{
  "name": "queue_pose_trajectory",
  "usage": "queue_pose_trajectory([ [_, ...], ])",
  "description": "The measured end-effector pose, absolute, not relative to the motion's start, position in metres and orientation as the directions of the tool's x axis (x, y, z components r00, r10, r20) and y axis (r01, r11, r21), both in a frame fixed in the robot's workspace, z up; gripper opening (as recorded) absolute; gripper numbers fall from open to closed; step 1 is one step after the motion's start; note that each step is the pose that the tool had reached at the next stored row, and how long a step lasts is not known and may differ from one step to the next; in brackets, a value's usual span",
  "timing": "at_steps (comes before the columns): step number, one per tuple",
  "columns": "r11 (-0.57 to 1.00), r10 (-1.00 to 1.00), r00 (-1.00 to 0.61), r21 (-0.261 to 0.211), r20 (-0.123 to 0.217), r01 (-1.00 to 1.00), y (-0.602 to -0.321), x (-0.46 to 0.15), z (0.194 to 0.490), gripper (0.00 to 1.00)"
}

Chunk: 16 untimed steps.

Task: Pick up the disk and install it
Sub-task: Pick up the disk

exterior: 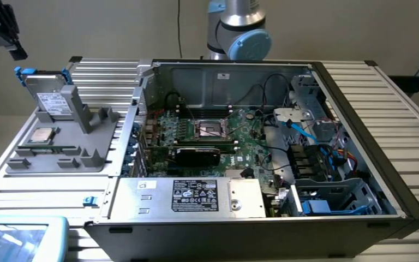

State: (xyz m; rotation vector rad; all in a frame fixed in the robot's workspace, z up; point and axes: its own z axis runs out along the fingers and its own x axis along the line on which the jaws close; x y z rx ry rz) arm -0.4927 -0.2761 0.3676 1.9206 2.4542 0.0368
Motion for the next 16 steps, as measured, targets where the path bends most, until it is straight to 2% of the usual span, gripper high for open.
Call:
queue_pose_trajectory([
  [16, -0.021, 1.0, 0.021, 0.034, -0.005, 0.999, -0.2761, -0.4927, 0.3672, 0.11],
])
